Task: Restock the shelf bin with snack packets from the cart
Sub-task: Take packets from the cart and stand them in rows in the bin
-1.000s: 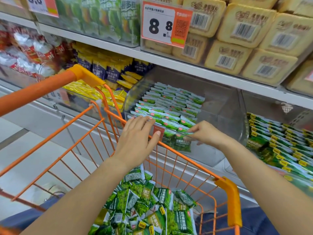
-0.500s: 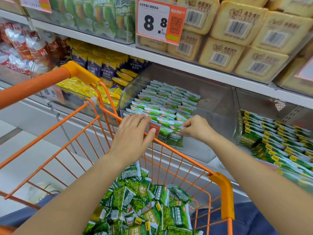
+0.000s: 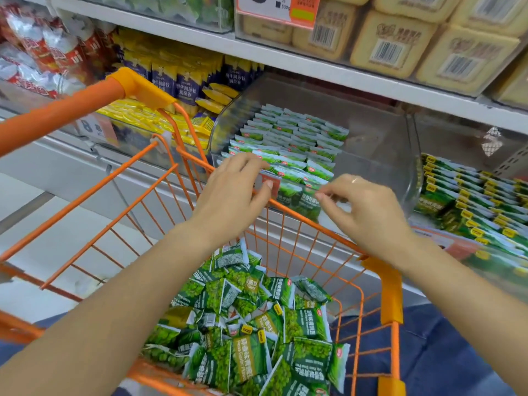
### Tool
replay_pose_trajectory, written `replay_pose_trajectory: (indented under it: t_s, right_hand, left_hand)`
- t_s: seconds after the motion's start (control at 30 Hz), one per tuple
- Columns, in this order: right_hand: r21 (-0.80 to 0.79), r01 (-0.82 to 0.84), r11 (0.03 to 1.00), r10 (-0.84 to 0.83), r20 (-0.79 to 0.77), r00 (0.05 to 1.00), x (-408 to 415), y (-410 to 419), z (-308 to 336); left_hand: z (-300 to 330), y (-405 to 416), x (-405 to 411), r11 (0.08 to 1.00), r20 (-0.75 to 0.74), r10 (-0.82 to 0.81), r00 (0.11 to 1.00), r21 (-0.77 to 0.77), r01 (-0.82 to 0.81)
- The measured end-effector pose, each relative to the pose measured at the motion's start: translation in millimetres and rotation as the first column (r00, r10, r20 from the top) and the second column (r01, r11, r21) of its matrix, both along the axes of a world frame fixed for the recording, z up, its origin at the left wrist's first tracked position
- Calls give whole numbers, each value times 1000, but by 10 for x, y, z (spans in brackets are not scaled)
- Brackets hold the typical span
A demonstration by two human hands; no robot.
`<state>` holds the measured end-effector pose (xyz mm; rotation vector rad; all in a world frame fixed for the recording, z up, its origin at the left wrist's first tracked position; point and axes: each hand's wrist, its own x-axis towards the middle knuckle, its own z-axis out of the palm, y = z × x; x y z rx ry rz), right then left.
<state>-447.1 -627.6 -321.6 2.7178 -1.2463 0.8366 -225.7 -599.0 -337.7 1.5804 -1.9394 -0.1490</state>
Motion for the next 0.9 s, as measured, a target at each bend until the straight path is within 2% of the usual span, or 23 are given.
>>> replay_pose_trajectory:
  t_s: [0.03, 0.07, 0.1, 0.13, 0.2, 0.27, 0.33, 0.4, 0.47, 0.53, 0.6, 0.7, 0.77, 0.83, 0.87, 0.9]
  right_hand:
    - [22, -123, 992, 124, -53, 991, 47, 167, 8]
    - [105, -216, 971, 232, -180, 956, 94, 308, 2]
    - [237, -246, 940, 319, -346, 882, 144, 408, -23]
    - [385, -204, 900, 389, -502, 772, 191, 477, -81]
    - [575, -30, 818, 497, -678, 542, 266, 561, -281]
    - [614, 11, 789, 553, -718, 422, 372, 624, -482]
    - [641, -27, 767, 607, -711, 355, 485, 686, -619]
    - [705, -2, 710, 690, -694, 205, 566, 749, -668]
    - [726, 58, 686, 725, -688, 33, 597, 827, -689]
    - [713, 75, 697, 717, -695, -49, 584, 877, -731]
    - [718, 116, 686, 725, -689, -24, 558, 858, -717]
    - [774, 183, 607, 764, -631, 134, 522, 736, -634]
    - [813, 161, 560, 743, -579, 336, 474, 618, -526]
    - [822, 82, 564, 620, -487, 614, 387, 456, -345]
    - [821, 28, 570, 523, -389, 758, 346, 384, -232]
    - [834, -28, 551, 398, -233, 887, 309, 325, -135]
  left_hand:
    - [82, 71, -32, 999, 13, -54, 998, 3, 54]
    - [143, 149, -64, 990, 75, -130, 989, 66, 125]
    - [164, 229, -101, 965, 175, -219, 960, 185, 186]
    - [138, 304, -130, 915, 274, -313, 909, 342, 212]
    - [6, 448, -146, 750, 386, -488, 783, 644, 149]
    - [-193, 558, -108, 584, 414, -597, 688, 812, 19]
    - [-335, 586, -36, 499, 422, -620, 662, 862, -82]
    - [-367, 538, 43, 483, 424, -588, 689, 867, -122]
    - [-354, 476, 107, 511, 396, -517, 759, 854, -97]
    - [-339, 433, 138, 547, 378, -461, 803, 834, -78]
    - [-330, 430, 145, 554, 387, -454, 802, 828, -86]
    - [-313, 447, 141, 536, 388, -471, 792, 839, -93]
    - [-307, 450, 152, 566, 397, -453, 798, 820, -86]
    - [-262, 430, 168, 650, 362, -359, 860, 758, -47]
    - [-210, 424, 162, 689, 267, -283, 921, 725, 2]
    - [-157, 418, 146, 707, 101, -203, 974, 704, 75]
